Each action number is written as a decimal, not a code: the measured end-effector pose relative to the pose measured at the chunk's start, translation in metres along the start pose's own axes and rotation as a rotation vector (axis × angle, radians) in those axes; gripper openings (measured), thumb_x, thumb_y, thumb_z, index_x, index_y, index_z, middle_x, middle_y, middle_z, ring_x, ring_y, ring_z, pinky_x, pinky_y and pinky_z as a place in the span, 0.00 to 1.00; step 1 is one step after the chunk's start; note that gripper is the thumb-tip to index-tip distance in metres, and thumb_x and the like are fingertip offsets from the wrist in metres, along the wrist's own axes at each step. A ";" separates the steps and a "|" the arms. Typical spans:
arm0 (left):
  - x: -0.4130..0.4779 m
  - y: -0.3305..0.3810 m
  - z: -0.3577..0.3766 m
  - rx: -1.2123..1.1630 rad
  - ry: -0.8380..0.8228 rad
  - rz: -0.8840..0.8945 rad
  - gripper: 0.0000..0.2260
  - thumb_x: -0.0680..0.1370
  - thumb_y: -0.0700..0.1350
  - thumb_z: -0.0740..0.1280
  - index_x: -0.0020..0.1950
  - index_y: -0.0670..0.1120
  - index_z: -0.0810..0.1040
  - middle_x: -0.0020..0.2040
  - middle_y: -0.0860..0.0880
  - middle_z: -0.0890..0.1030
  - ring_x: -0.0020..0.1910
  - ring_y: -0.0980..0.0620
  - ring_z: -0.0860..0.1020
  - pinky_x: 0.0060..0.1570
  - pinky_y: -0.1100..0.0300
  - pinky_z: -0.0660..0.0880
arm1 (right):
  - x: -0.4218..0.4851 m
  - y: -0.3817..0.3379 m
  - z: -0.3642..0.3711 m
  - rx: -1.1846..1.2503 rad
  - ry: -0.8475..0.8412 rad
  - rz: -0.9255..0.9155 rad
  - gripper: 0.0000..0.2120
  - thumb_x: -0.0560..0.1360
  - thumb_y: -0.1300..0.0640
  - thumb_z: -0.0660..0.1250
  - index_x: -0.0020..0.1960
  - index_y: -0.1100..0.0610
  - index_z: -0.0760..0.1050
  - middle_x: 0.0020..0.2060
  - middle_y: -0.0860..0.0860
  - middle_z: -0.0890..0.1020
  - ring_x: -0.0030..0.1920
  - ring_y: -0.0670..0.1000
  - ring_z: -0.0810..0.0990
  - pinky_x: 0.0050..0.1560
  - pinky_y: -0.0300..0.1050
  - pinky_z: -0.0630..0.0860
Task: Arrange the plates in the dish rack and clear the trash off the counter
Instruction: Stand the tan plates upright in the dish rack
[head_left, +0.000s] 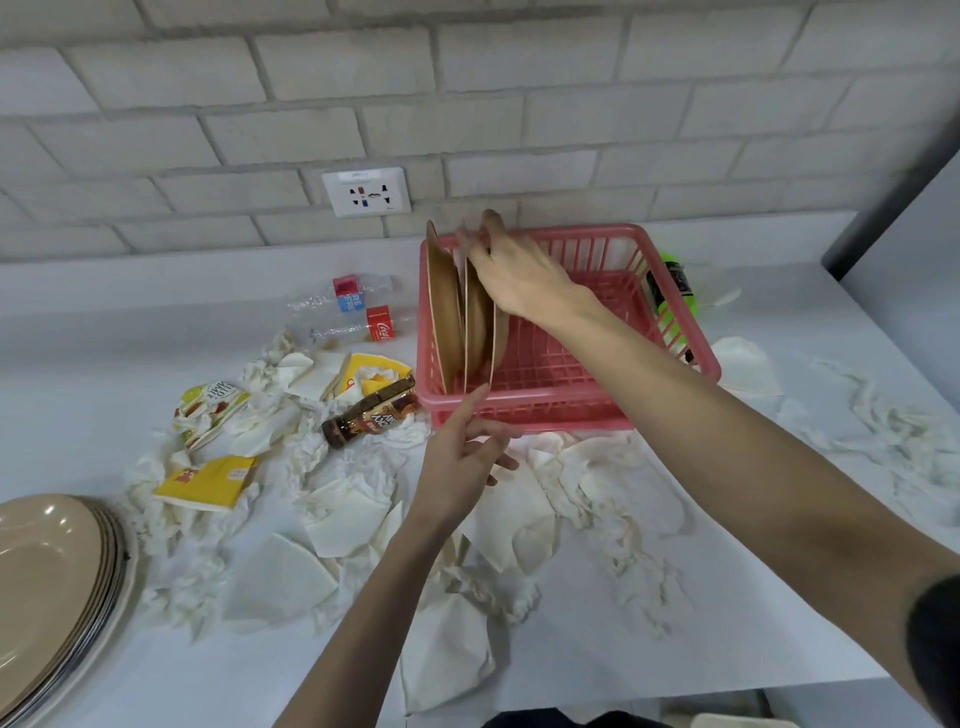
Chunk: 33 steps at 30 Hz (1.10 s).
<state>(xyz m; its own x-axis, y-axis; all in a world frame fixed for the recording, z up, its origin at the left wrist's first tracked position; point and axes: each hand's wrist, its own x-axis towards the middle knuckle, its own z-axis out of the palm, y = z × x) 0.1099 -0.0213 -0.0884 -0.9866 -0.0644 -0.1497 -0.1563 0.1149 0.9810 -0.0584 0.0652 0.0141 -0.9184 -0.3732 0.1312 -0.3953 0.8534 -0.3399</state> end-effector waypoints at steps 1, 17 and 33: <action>0.000 0.000 0.000 0.004 -0.004 -0.004 0.26 0.81 0.37 0.64 0.77 0.51 0.63 0.50 0.52 0.86 0.42 0.48 0.85 0.35 0.60 0.76 | 0.001 0.001 0.000 0.072 0.010 0.052 0.26 0.82 0.40 0.49 0.71 0.57 0.63 0.61 0.62 0.77 0.58 0.66 0.77 0.54 0.56 0.73; -0.049 -0.004 -0.102 0.003 0.098 0.035 0.13 0.80 0.34 0.62 0.58 0.48 0.80 0.45 0.47 0.86 0.39 0.47 0.83 0.35 0.63 0.74 | -0.049 -0.077 0.011 0.200 0.212 -0.285 0.19 0.81 0.47 0.57 0.66 0.58 0.72 0.59 0.56 0.72 0.61 0.56 0.70 0.59 0.51 0.69; -0.157 -0.088 -0.363 0.341 0.598 -0.046 0.12 0.79 0.35 0.65 0.49 0.51 0.82 0.40 0.53 0.85 0.39 0.53 0.81 0.42 0.56 0.77 | -0.119 -0.294 0.169 0.435 -0.489 -0.305 0.09 0.78 0.56 0.61 0.43 0.55 0.77 0.36 0.49 0.80 0.38 0.50 0.77 0.39 0.48 0.74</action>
<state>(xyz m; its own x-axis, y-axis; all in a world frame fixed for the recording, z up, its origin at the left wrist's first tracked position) 0.2952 -0.3809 -0.1063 -0.7990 -0.6013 -0.0002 -0.3001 0.3984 0.8667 0.1703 -0.2029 -0.0585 -0.6160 -0.7789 -0.1180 -0.4977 0.5009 -0.7081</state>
